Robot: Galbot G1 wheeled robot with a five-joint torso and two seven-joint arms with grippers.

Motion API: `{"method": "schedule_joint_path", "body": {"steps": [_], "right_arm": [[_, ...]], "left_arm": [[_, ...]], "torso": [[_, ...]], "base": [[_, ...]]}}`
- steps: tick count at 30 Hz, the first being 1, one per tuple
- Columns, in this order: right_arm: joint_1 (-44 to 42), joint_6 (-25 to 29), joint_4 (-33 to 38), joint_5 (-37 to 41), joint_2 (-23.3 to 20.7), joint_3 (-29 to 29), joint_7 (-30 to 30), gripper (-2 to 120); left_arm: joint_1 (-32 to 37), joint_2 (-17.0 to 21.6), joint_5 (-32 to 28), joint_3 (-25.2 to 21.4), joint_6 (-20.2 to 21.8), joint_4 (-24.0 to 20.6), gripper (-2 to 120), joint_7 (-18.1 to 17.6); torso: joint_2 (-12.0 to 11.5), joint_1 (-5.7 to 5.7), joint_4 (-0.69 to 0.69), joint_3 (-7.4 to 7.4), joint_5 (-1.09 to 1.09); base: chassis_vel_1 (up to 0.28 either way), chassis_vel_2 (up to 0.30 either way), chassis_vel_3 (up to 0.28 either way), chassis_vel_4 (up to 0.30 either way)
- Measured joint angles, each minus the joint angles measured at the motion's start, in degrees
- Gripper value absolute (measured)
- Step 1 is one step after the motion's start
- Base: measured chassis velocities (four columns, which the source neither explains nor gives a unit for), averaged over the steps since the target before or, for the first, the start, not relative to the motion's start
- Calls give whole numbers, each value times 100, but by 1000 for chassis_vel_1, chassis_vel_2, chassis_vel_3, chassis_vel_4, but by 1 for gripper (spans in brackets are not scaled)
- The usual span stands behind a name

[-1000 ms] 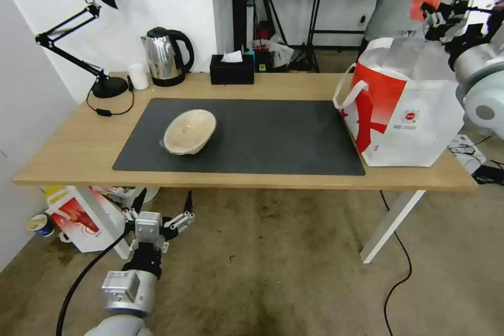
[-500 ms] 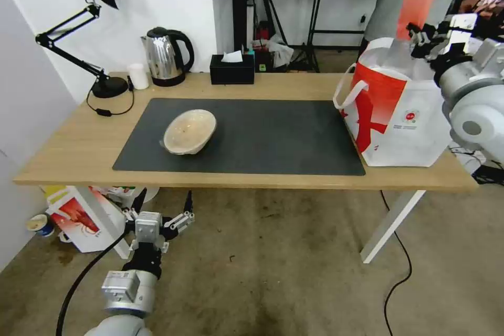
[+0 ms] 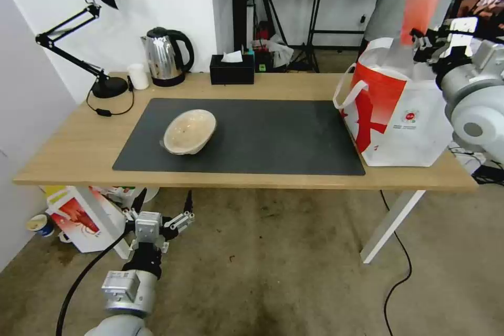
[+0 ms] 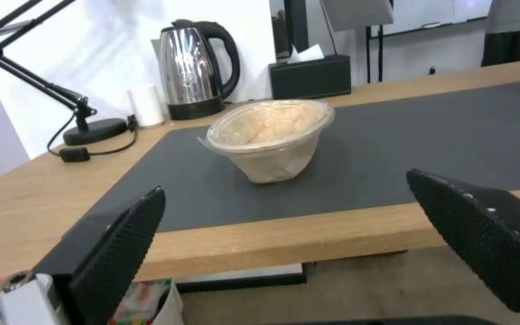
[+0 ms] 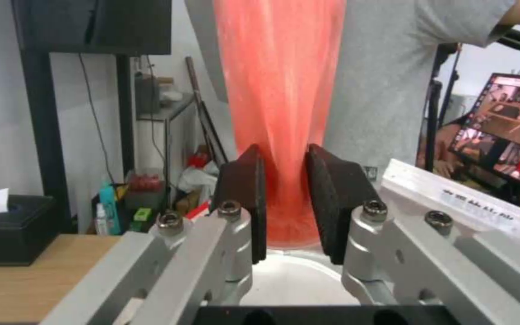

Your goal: Pick up the trash from the table and place it into the takeout bag.

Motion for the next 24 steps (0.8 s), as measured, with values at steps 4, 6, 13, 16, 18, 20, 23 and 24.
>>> {"method": "schedule_joint_path", "body": {"steps": [4,6,13,16,18,20,23,24], "right_arm": [[20,-61,1,-18,-2,1,107,15],[36,-125,13,-22,-2,8,186,15],[98,-188,37,-15,-2,8,324,41],[99,-202,15,-2,-3,4,364,51],[99,-206,14,6,1,2,381,55],[96,-218,13,18,25,-3,414,65],[93,-227,15,30,54,-11,435,75],[93,-234,18,42,66,-14,446,80]], "left_arm": [[0,0,0,0,0,0,100,0],[0,0,0,0,0,0,100,0],[0,0,0,0,0,0,100,0],[0,0,0,0,0,0,100,0],[0,0,0,0,0,0,100,0],[0,0,0,0,0,0,100,0],[0,0,0,0,0,0,100,0],[0,0,0,0,0,0,100,0]], "torso": [[0,0,0,0,0],[0,0,0,0,0],[0,0,0,0,0],[0,0,0,0,0],[0,0,0,0,0],[0,0,0,0,0],[0,0,0,0,0],[0,1,0,0,0]], "base": [[0,0,0,0],[0,0,0,0],[0,0,0,0],[0,0,0,0],[0,0,0,0],[0,0,0,0],[0,0,0,0],[0,0,0,0]]}}
